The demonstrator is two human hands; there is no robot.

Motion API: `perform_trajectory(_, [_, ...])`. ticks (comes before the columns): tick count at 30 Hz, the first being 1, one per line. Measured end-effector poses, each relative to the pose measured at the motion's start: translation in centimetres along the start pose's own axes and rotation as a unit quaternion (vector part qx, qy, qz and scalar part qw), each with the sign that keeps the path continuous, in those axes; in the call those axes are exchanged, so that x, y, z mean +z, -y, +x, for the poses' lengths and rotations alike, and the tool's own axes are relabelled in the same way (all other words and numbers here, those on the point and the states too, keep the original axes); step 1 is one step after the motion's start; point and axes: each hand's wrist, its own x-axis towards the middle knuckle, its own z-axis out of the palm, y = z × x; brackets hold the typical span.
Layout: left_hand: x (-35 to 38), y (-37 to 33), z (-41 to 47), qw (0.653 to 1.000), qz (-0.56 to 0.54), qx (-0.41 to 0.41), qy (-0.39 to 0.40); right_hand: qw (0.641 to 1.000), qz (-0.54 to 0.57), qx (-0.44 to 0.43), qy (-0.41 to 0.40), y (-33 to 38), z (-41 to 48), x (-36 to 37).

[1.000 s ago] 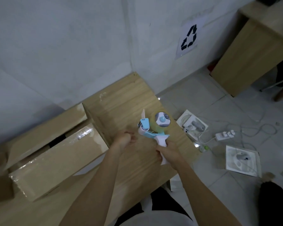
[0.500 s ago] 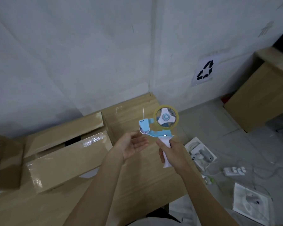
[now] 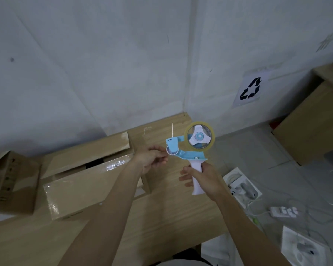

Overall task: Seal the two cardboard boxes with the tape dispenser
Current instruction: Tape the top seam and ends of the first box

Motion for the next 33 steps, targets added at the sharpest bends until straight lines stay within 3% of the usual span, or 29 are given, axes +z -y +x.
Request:
perform_trajectory(11, [-6.8, -2.4, -0.8, 0.999, 0.024, -0.022, 0.009, 1.000, -0.006, 0.007, 0.016, 1.7, 2.1, 4.6])
perform_trajectory(16, [-11.7, -3.9, -2.3, 1.000, 0.025, 0.012, 0.009, 0.997, -0.033, -0.021, 0.064, 3.6, 3.6, 7.7])
perform_trajectory(21, [-18.2, -5.0, -4.3, 0.995, 0.031, 0.087, -0.040, 0.986, -0.104, -0.080, 0.100, 6.9, 5.4, 13.7])
perform_trajectory(27, [-27.7, -3.4, -6.9, 0.977, 0.045, 0.180, -0.102, 0.945, -0.246, -0.160, 0.143, 9.3, 6.5, 23.1])
perform_trajectory(33, [-35.2, 0.6, -8.3, 0.972, 0.028, 0.197, -0.123, 0.876, -0.376, -0.222, 0.204, 9.6, 7.0, 30.5])
